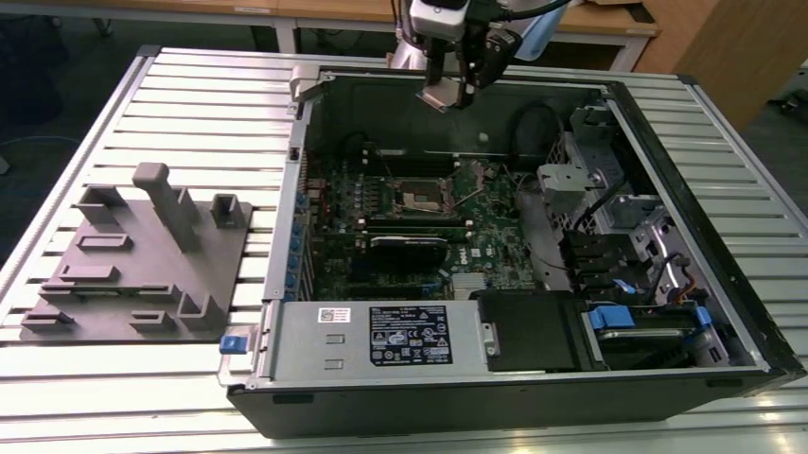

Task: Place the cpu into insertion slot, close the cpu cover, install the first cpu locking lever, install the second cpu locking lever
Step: 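Place the cpu into insertion slot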

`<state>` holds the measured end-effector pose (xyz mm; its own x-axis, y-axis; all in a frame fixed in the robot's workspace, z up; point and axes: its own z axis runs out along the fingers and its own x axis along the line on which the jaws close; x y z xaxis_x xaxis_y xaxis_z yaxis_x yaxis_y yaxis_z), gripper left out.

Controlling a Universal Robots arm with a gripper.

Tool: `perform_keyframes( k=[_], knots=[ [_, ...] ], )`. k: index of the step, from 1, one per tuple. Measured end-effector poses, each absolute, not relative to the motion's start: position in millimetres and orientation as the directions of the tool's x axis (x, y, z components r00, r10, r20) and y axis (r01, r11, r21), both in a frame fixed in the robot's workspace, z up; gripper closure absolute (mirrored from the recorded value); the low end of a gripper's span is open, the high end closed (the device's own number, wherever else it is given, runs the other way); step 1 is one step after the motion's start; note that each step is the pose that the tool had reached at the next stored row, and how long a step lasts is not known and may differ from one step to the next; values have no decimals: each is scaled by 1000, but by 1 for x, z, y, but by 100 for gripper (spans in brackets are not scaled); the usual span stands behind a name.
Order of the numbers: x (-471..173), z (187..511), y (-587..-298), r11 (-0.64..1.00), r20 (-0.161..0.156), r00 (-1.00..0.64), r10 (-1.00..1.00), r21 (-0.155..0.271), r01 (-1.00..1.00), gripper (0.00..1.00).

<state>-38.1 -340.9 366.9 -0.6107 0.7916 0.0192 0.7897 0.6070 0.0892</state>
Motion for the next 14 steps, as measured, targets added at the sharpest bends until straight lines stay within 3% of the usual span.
perform_keyframes(
  k=[14],
  knots=[
    [-38,367,-341,551,19,-554,832,89,830,46]
  ],
)
